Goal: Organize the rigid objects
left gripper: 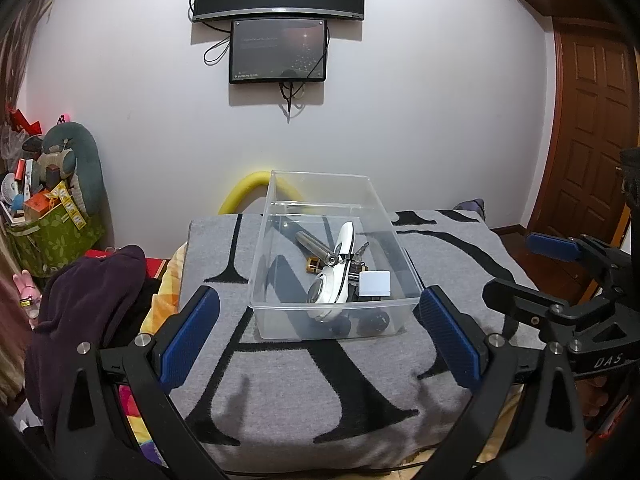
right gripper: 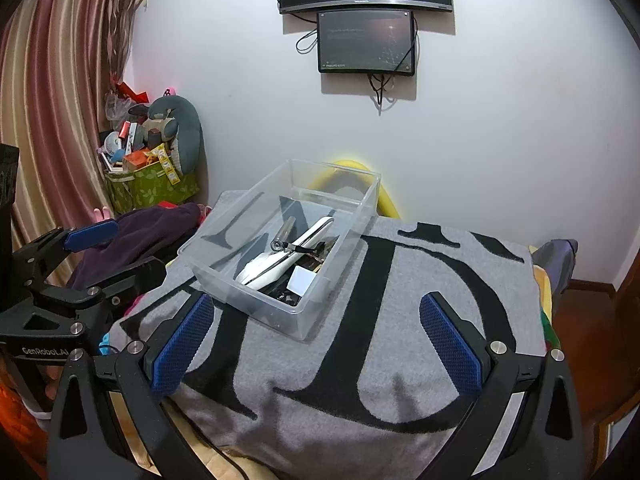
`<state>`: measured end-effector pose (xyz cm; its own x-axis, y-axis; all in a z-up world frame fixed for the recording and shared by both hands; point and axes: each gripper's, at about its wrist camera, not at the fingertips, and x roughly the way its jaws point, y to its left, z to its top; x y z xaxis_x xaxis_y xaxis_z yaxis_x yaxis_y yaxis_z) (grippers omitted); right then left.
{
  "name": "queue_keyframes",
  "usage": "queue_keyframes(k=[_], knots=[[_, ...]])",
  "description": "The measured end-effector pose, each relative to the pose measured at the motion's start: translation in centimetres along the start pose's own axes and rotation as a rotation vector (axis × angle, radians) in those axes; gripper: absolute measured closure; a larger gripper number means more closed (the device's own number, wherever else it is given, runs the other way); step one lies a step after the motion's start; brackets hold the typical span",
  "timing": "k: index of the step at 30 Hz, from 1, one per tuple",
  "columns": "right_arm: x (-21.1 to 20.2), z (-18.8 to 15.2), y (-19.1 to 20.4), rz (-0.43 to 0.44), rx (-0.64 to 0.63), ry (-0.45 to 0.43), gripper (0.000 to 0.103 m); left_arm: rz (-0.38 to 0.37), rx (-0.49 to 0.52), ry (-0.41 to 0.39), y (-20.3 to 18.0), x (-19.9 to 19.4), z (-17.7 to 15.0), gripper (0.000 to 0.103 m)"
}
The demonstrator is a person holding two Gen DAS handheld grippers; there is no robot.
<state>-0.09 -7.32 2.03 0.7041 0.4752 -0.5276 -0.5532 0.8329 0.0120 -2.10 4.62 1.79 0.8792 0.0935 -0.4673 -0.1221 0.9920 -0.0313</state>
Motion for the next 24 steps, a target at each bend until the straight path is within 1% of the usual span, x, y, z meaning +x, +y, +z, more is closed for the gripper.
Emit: queue_keyframes(k=[24], knots=[[-0.69, -0.33, -0.22, -0.001, 0.031, -0.005, 0.000, -0.013, -0.001, -0.009, -0.56, -0.04, 0.13, 0.001]])
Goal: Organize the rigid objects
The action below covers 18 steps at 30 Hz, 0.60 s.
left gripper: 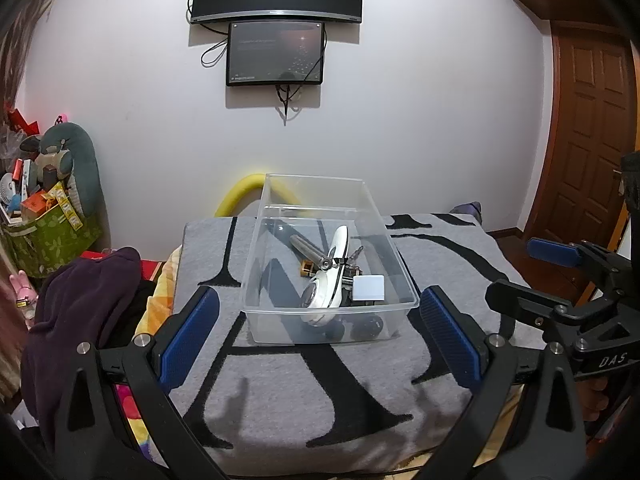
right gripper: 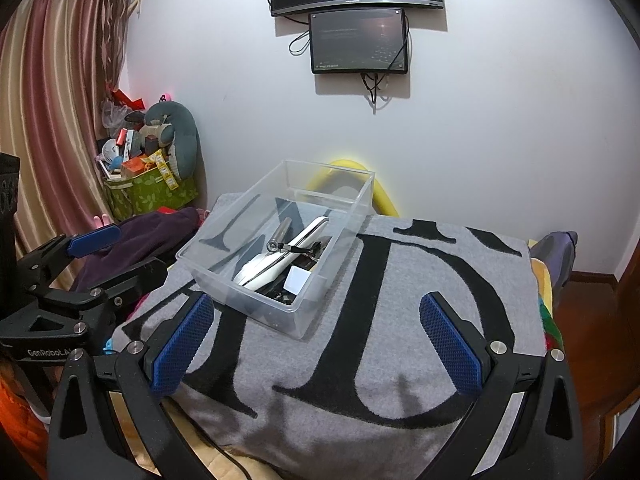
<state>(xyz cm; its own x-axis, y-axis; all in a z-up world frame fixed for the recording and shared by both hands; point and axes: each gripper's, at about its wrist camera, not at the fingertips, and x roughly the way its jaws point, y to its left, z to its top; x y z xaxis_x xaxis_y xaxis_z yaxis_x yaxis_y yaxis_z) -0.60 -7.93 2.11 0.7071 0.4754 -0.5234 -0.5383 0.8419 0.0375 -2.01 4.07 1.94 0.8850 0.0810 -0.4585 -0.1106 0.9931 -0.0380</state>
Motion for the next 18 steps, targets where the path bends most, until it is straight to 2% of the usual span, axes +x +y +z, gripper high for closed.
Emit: queue_keyframes(k=[18], knots=[[0.07, -0.17, 0.15, 0.001, 0.001, 0.004, 0.000, -0.022, 0.000, 0.007, -0.22, 0.12, -0.08, 0.001]])
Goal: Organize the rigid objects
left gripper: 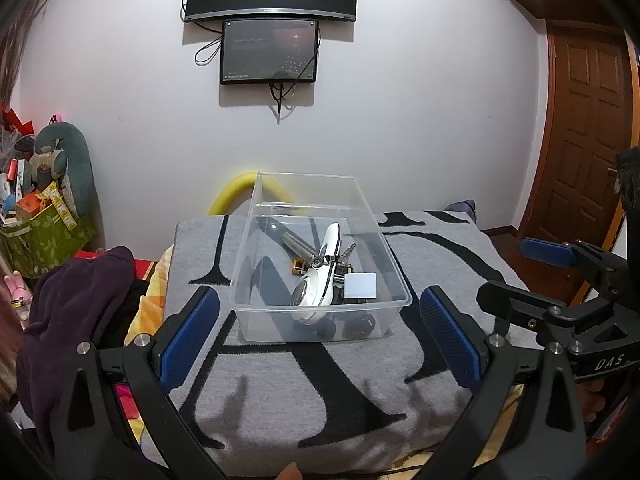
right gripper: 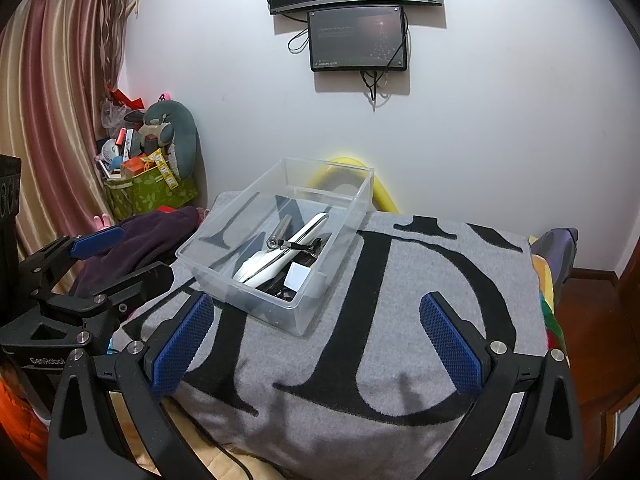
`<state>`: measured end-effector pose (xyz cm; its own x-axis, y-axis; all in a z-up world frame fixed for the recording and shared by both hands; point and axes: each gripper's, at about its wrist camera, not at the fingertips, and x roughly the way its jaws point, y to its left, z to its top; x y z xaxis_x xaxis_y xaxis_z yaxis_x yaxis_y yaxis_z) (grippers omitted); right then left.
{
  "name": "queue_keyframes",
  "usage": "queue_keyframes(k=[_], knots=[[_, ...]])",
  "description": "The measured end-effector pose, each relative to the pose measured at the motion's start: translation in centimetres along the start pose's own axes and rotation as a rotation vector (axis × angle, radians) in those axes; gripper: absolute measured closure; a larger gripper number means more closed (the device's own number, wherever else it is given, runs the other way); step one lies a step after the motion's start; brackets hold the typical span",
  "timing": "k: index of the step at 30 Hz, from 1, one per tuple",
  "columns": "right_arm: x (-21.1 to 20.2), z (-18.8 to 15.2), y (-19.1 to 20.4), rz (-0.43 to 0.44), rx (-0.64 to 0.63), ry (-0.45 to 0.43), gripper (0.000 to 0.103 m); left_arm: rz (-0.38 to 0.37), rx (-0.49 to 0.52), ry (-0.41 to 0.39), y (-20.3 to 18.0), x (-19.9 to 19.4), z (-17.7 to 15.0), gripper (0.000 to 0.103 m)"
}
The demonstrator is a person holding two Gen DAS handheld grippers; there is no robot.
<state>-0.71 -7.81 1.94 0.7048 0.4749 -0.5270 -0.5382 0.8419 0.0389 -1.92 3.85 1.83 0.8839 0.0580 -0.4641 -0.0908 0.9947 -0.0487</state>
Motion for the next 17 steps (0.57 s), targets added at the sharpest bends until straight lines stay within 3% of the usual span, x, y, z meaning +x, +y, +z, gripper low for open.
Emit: queue_keyframes(k=[17], knots=[[0.01, -0.37, 0.58, 0.003, 0.008, 0.005, 0.000, -0.006, -0.008, 0.007, 0.03, 0.03, 0.10, 0.001]])
